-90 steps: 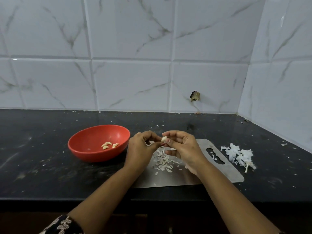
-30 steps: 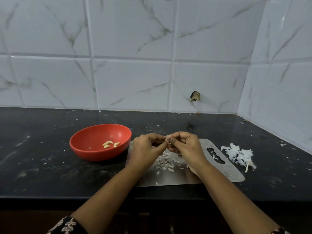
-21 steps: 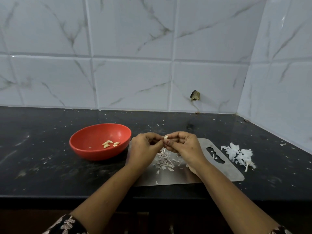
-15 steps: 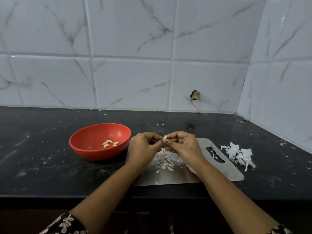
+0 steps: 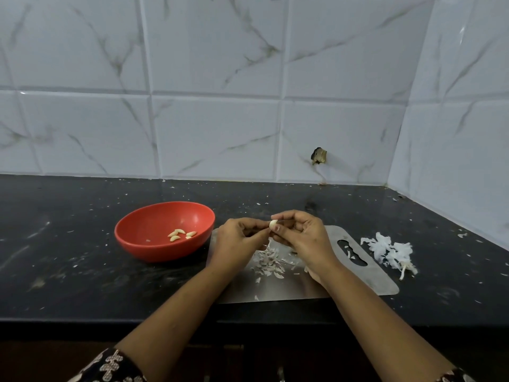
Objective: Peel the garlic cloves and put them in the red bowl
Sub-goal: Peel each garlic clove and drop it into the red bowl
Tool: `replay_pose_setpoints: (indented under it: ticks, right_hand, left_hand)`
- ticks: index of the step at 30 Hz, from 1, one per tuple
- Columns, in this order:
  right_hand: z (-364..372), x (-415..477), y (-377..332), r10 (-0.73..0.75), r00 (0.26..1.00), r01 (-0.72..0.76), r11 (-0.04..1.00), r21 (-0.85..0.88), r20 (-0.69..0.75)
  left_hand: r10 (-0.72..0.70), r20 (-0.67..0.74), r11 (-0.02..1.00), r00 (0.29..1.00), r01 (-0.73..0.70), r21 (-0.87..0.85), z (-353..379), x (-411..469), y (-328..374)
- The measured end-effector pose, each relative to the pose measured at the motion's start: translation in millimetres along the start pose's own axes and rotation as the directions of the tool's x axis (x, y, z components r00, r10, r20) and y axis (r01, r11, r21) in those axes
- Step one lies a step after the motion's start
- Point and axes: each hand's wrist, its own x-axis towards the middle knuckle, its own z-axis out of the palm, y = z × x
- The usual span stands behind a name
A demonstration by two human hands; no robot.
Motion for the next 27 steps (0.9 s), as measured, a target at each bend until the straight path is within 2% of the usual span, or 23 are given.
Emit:
replay_pose_setpoints:
  ticks: [3,7,13,23,27]
  right_hand:
    - [0.2,-0.3,1.2,-0.001,1.0,0.001,1.0,0.007,0.005]
    - [0.5,-0.2,2.3,-0.015,1.0,0.016,0.999,-0.036,0.009]
    - [0.7,-1.9,2.4,-0.031,0.999,0.036,0.99,-0.135,0.036]
    - [0.4,-1.4,2.7,0.007,0.999,0.0,0.986,-0.167,0.041]
    - [-0.7,-0.4,2.4,0.008,1.0,-0.005,0.991,-0.131,0.02]
  left_hand:
    - [0.007,-0.024,1.0,1.0,-0.007,0.0,1.2,-2.1,4.4]
    - [-0.004,-0.02,0.996,1.0,0.005,0.087,0.1,-2.0,2.8]
    - [0.046,-0.01,0.945,0.999,-0.04,0.325,1.4,-0.5,-2.6]
    - [0.082,-0.006,0.932,0.997,-0.074,0.355,2.7,-0.7,0.8]
    - [0.076,-0.027,0.945,0.997,-0.063,0.321,2.1,0.1,-1.9]
